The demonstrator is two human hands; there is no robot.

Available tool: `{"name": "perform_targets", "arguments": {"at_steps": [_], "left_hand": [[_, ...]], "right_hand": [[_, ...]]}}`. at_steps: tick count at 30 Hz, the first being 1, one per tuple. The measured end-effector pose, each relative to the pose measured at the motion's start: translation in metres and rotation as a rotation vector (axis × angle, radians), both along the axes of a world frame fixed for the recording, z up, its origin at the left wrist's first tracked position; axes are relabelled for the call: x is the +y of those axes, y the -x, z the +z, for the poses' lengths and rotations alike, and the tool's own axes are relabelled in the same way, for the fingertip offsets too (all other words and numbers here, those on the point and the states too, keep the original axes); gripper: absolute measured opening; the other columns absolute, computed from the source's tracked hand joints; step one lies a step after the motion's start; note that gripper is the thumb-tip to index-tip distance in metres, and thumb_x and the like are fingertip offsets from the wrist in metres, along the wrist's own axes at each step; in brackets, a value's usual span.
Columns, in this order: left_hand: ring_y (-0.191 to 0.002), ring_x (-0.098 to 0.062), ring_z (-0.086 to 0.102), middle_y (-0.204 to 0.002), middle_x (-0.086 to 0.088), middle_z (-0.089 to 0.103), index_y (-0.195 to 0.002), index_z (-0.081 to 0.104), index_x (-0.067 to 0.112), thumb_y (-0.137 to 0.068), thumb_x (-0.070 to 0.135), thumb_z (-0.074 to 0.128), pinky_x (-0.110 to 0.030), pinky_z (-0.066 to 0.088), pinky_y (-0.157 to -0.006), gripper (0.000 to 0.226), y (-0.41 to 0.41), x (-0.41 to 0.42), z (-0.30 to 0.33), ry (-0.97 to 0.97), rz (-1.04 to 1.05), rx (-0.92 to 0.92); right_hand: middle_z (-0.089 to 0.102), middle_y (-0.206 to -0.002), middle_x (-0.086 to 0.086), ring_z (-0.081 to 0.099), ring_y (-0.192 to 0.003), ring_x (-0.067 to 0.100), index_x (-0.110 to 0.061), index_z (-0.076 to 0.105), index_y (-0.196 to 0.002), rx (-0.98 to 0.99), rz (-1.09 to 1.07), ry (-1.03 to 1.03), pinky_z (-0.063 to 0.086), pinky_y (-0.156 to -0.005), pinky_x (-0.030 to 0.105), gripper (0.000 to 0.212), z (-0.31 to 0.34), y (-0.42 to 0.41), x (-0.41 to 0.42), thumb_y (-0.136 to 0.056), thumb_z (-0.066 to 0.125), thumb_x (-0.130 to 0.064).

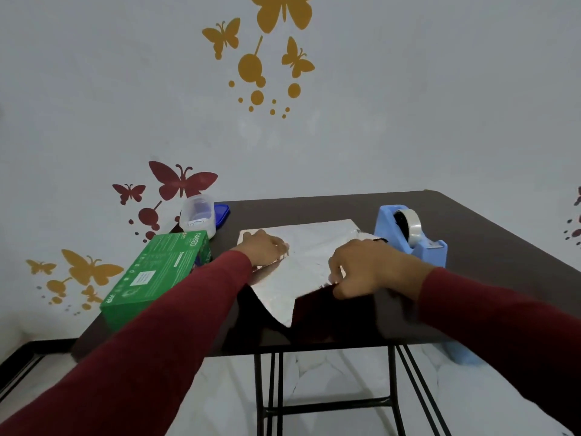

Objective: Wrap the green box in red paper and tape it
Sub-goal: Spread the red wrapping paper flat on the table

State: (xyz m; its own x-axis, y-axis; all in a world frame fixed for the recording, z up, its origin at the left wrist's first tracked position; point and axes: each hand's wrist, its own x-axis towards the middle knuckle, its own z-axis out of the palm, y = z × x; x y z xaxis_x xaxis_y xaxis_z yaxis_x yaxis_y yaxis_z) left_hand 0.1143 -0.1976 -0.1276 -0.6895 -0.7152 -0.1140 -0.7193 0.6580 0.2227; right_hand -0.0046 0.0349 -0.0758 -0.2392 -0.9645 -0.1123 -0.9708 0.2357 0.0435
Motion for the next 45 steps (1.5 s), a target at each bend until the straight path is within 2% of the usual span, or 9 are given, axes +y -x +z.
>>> {"name": "perform_targets", "arguments": {"at_steps": [5, 11, 14, 19, 22, 25, 31, 38, 45], "left_hand": [[-0.139, -0.044, 0.026, -0.143, -0.009, 0.044, -0.142, 0.049, 0.042, -0.098, 0.059, 0.037, -0.056, 0.03, -0.114, 0.049, 0.007, -0.003, -0.005, 0.048, 0.021, -0.081], [-0.129, -0.039, 0.034, -0.136, -0.004, 0.05, -0.132, 0.052, 0.037, -0.086, 0.074, 0.034, -0.057, 0.033, -0.105, 0.062, 0.013, -0.003, -0.005, 0.024, 0.038, -0.156], [-0.135, -0.043, 0.031, -0.144, -0.005, 0.044, -0.137, 0.048, 0.034, -0.089, 0.075, 0.035, -0.059, 0.032, -0.105, 0.064, 0.012, 0.005, -0.002, 0.056, 0.038, -0.167], [-0.117, -0.041, 0.041, -0.131, -0.005, 0.047, -0.108, 0.046, 0.047, -0.072, 0.072, 0.022, -0.068, 0.035, -0.089, 0.05, 0.029, -0.029, -0.04, -0.02, 0.089, -0.165], [-0.119, -0.039, 0.037, -0.134, -0.006, 0.047, -0.095, 0.048, 0.038, -0.059, 0.07, 0.023, -0.066, 0.03, -0.094, 0.055, 0.034, -0.044, -0.039, -0.023, 0.076, -0.175], [-0.138, -0.046, 0.027, -0.152, -0.008, 0.034, -0.126, 0.049, 0.038, -0.077, 0.063, 0.038, -0.068, 0.024, -0.106, 0.056, 0.023, -0.015, -0.007, 0.039, 0.076, -0.172], [-0.157, -0.04, 0.001, -0.173, 0.003, -0.002, -0.163, 0.011, 0.039, -0.098, 0.07, 0.027, -0.065, 0.004, -0.12, 0.074, 0.038, -0.026, -0.01, 0.01, 0.1, -0.104], [-0.154, -0.036, 0.013, -0.171, 0.004, 0.011, -0.161, 0.019, 0.04, -0.106, 0.053, 0.024, -0.065, 0.013, -0.117, 0.057, 0.041, -0.026, -0.02, 0.096, 0.009, -0.022], [-0.157, -0.036, -0.004, -0.173, 0.009, -0.002, -0.156, 0.019, 0.042, -0.069, 0.076, -0.005, -0.075, 0.009, -0.113, 0.096, 0.046, -0.056, -0.038, 0.073, -0.015, -0.117]], "right_hand": [[0.066, -0.12, -0.002, 0.07, -0.1, 0.027, -0.028, 0.063, -0.12, -0.481, -0.27, -0.188, 0.06, -0.093, 0.047, 0.065, 0.019, -0.015, 0.01, -0.084, 0.048, -0.079], [0.074, -0.106, 0.003, 0.079, -0.08, 0.025, -0.008, 0.064, -0.121, -0.505, -0.344, 0.053, 0.048, -0.049, 0.024, 0.027, 0.05, -0.018, 0.0, -0.102, 0.047, -0.018], [0.072, -0.119, 0.003, 0.072, -0.103, 0.023, -0.018, 0.069, -0.117, -0.245, -0.239, 0.26, 0.056, -0.083, 0.032, 0.031, 0.024, -0.013, -0.029, -0.098, 0.047, -0.024], [0.034, -0.163, -0.004, 0.025, -0.152, 0.031, -0.032, 0.041, -0.153, -0.275, -0.228, 0.196, 0.024, -0.115, 0.063, 0.058, -0.054, -0.004, -0.043, -0.101, 0.038, -0.057], [0.003, -0.174, -0.008, -0.002, -0.159, 0.038, -0.04, 0.012, -0.163, -0.275, -0.257, 0.057, 0.004, -0.117, 0.071, 0.071, -0.075, -0.006, -0.037, -0.099, 0.024, -0.07], [-0.008, -0.174, -0.008, -0.01, -0.158, 0.039, -0.043, -0.001, -0.163, -0.265, -0.295, 0.016, -0.003, -0.117, 0.073, 0.077, -0.075, -0.013, -0.036, -0.097, 0.018, -0.077], [-0.003, -0.174, -0.005, -0.011, -0.157, 0.045, -0.043, 0.019, -0.161, -0.21, -0.324, 0.059, -0.01, -0.112, 0.078, 0.075, -0.073, -0.016, -0.05, -0.096, 0.017, -0.079], [0.008, -0.173, -0.005, -0.007, -0.158, 0.038, -0.04, 0.022, -0.16, -0.216, -0.287, 0.156, 0.0, -0.116, 0.074, 0.063, -0.074, 0.034, -0.091, -0.103, 0.025, -0.064], [0.01, -0.172, -0.006, 0.001, -0.158, 0.039, -0.039, 0.029, -0.157, -0.226, -0.292, 0.15, 0.006, -0.115, 0.073, 0.061, -0.079, 0.056, -0.107, -0.102, 0.026, -0.066]]}}
